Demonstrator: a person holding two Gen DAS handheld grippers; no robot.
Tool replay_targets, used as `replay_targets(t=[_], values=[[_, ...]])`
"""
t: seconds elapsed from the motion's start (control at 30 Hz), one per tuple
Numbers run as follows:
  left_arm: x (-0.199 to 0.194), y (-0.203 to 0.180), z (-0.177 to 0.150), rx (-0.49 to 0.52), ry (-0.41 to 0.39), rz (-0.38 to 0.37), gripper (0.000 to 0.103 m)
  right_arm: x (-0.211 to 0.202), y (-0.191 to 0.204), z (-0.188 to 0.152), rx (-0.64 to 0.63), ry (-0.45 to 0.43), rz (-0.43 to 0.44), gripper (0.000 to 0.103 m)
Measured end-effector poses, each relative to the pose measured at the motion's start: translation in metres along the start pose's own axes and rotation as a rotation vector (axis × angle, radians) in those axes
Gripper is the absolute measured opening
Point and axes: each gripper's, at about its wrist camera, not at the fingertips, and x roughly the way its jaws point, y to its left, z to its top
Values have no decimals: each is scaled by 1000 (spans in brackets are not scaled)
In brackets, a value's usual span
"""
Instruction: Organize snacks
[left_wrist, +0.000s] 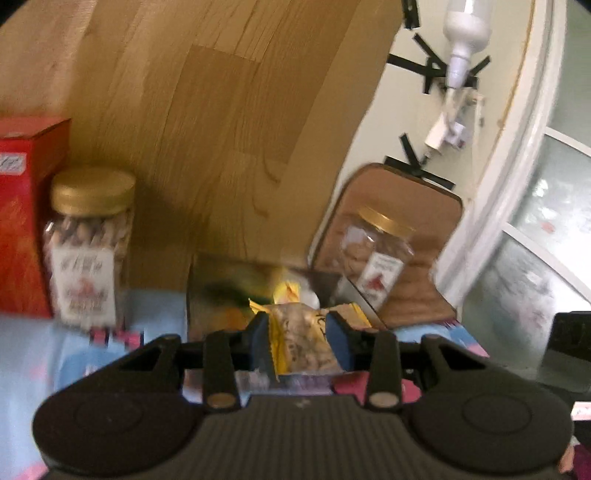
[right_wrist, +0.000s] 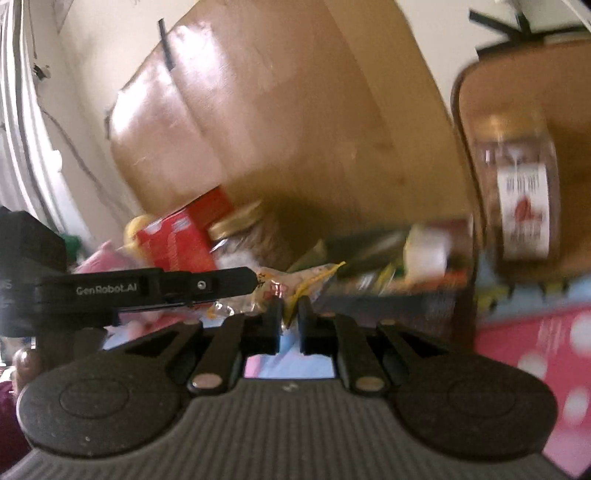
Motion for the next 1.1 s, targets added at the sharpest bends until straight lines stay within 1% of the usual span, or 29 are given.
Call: replay_targets(t=[0.1,0.13,0.2,0.23,0.27,0.3,0.33,0.4,0.47,0.53,0.57,0.7,0.77,0.87,0.93,0.97,1.03,1.1], values=[[34,8,11,-12,10,23,35,26,-11,13,-1,-7,-66,13],[47,9,13,-9,14,40,37,34,-16,15,-2,-8,-88,15],[66,12,12,-2,27,97,43,48,-24,17,-14,6,-145,18],[72,14,11,3,36,127,43,53,-28,18,-14,20,-165,18],[74,16,9,-3,42,140,43,55,-32,18,-11,27,-187,18],[71,19,6,-21,38,132,43,52,-36,17,0,20,-209,19],[65,22,4,-42,26,108,43,46,-38,15,16,5,-209,19],[49,23,0,-68,12,87,43,28,-42,12,44,-20,-188,22],[28,22,-4,-85,-3,58,43,11,-40,6,60,-34,-172,22],[6,15,-15,-84,9,30,43,-12,-40,-5,90,-31,-136,23],[-3,11,-22,-80,17,10,43,-22,-41,-12,110,-15,-116,24],[-32,-11,-64,-34,97,-71,43,-68,-47,-52,221,65,-60,24],[-39,-20,-87,-34,163,-107,43,-91,-51,-73,283,102,-46,24],[-41,-28,-115,-84,268,-193,43,-119,-51,-99,339,129,-71,24],[-41,-37,-129,-78,313,-231,43,-130,-48,-110,359,142,-80,24],[-41,-42,-133,-60,323,-234,43,-133,-46,-115,365,149,-79,24],[-40,-50,-141,-37,340,-210,43,-133,-42,-121,374,164,-79,24],[-37,-50,-149,-52,371,-201,43,-130,-43,-125,414,159,-56,24]])
